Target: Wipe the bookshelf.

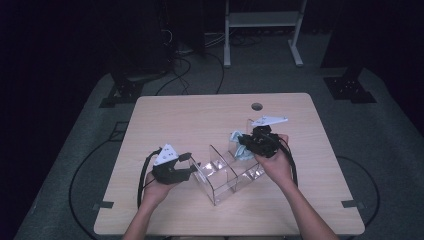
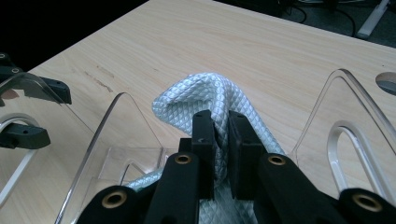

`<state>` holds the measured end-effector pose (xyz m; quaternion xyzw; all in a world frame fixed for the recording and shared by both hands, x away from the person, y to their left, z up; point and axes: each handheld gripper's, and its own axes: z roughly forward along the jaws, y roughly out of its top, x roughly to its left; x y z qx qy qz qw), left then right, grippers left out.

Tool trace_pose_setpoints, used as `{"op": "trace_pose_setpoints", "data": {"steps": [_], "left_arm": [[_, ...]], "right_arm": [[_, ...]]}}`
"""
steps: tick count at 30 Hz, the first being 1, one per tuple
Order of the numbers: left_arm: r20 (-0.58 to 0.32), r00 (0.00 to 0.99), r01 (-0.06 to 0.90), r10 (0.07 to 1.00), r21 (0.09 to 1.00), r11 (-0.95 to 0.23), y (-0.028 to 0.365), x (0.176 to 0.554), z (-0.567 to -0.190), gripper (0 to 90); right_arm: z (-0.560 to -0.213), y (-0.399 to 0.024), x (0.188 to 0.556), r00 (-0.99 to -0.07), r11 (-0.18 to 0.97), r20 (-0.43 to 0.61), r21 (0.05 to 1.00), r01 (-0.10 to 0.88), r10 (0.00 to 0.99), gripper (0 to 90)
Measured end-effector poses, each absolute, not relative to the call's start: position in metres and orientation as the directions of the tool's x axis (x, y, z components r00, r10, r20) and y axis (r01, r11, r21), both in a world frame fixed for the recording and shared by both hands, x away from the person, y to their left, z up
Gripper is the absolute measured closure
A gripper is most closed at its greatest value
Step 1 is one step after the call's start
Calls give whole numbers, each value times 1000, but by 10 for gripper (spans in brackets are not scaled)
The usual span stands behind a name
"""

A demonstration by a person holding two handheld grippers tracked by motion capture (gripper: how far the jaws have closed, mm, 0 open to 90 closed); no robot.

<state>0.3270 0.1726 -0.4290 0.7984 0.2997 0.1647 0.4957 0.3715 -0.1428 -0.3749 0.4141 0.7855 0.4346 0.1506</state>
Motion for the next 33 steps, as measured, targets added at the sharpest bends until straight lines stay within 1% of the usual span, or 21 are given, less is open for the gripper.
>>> {"op": "trace_pose_setpoints", "data": {"steps": [4, 8, 10, 14, 16, 18, 20, 24, 26, 29, 33], "left_arm": [[-28, 767, 313, 641, 889, -336, 172, 326, -429, 460], [-32, 766, 316, 642, 889, -332, 172, 326, -429, 459], [-36, 765, 318, 642, 889, -329, 172, 327, -429, 459], [-37, 769, 318, 638, 888, -332, 173, 327, -429, 459], [-35, 769, 317, 639, 888, -333, 173, 327, -429, 459], [-33, 767, 317, 641, 887, -334, 172, 326, -428, 459], [-35, 767, 319, 641, 887, -334, 171, 325, -428, 459], [-36, 767, 319, 641, 888, -332, 172, 326, -428, 459], [-38, 767, 320, 641, 888, -330, 172, 326, -429, 459], [-39, 767, 321, 640, 887, -331, 172, 326, -428, 459], [-38, 765, 322, 643, 888, -330, 172, 325, -428, 460]], "right_arm": [[-374, -140, 382, -606, 269, 154, 792, 548, 781, 822], [-371, -123, 400, -596, 302, 124, 770, 562, 794, 821], [-370, -121, 405, -593, 299, 136, 762, 574, 794, 821], [-370, -129, 394, -600, 298, 136, 770, 565, 788, 821], [-370, -133, 385, -606, 309, 118, 775, 551, 786, 821], [-370, -134, 386, -606, 303, 131, 771, 560, 785, 822], [-369, -130, 394, -599, 297, 144, 763, 574, 788, 822], [-370, -112, 415, -579, 302, 135, 746, 593, 804, 821], [-370, -111, 418, -577, 300, 143, 741, 601, 804, 821], [-368, -116, 411, -588, 311, 136, 742, 593, 797, 820], [-367, -132, 384, -605, 327, 107, 760, 561, 789, 820]]}}
